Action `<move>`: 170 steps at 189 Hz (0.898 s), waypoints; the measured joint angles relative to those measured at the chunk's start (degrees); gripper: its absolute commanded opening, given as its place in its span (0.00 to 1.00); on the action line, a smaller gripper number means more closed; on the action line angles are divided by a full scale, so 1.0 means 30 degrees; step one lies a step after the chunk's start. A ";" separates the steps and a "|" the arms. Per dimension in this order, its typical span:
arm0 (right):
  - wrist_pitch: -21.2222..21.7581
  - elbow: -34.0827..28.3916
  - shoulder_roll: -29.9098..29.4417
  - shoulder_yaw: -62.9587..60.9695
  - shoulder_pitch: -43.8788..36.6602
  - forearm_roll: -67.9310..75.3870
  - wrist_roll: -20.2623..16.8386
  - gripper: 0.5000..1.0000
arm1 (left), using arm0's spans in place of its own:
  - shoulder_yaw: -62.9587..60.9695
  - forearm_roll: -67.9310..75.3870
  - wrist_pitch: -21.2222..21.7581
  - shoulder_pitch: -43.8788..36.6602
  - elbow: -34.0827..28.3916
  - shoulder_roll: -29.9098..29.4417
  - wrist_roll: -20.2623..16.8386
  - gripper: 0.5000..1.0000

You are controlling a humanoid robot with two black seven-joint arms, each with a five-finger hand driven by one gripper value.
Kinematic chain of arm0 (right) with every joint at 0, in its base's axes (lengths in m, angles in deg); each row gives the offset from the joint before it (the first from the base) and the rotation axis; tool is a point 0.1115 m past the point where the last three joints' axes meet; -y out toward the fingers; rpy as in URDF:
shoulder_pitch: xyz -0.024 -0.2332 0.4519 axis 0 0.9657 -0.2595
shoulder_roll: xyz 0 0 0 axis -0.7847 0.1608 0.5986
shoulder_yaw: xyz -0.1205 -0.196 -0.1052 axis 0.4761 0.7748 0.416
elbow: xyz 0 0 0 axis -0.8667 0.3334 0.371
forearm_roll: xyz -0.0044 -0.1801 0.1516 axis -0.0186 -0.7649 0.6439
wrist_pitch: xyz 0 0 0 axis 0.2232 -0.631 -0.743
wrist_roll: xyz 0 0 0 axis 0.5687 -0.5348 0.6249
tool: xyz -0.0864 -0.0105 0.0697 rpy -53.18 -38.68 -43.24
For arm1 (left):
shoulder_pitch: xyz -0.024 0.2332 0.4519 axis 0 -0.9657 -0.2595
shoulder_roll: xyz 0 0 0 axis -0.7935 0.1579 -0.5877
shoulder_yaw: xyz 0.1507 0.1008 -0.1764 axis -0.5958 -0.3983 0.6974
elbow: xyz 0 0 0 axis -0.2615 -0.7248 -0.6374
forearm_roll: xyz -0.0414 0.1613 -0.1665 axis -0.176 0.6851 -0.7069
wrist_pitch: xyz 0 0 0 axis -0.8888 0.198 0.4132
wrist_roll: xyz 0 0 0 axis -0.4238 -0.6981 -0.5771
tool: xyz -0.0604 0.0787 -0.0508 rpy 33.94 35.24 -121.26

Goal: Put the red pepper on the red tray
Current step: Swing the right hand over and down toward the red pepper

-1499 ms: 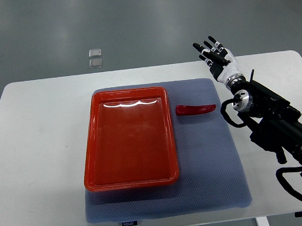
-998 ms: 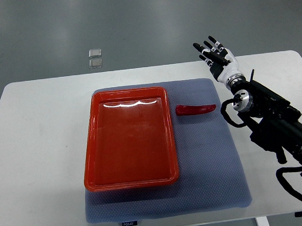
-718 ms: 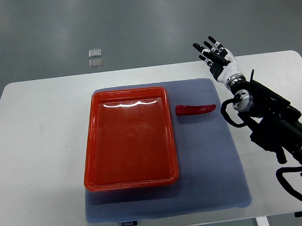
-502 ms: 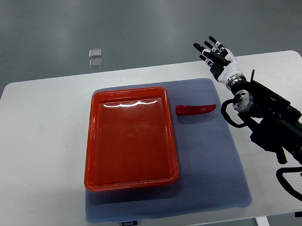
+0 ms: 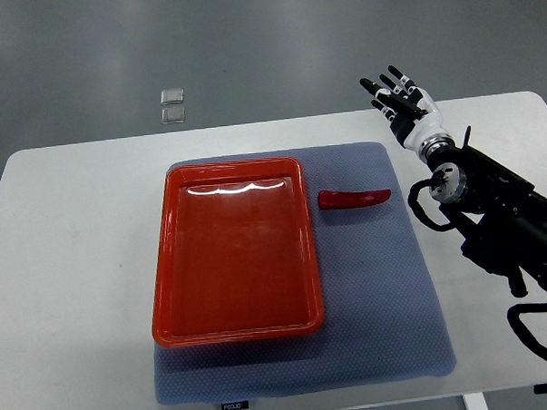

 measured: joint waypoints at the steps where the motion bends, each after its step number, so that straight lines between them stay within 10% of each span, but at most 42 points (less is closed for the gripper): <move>1: -0.0021 -0.0002 0.0001 0.0000 0.0000 0.0000 0.0000 0.84 | 0.0000 0.0000 0.0000 0.0000 0.0000 0.0000 0.0000 1.00; 170: -0.0650 -0.1390 0.1867 0.1169 0.0068 -0.0580 -0.0091 0.84 | 0.0001 -0.0006 0.0000 -0.0026 -0.0001 0.0000 -0.0001 1.00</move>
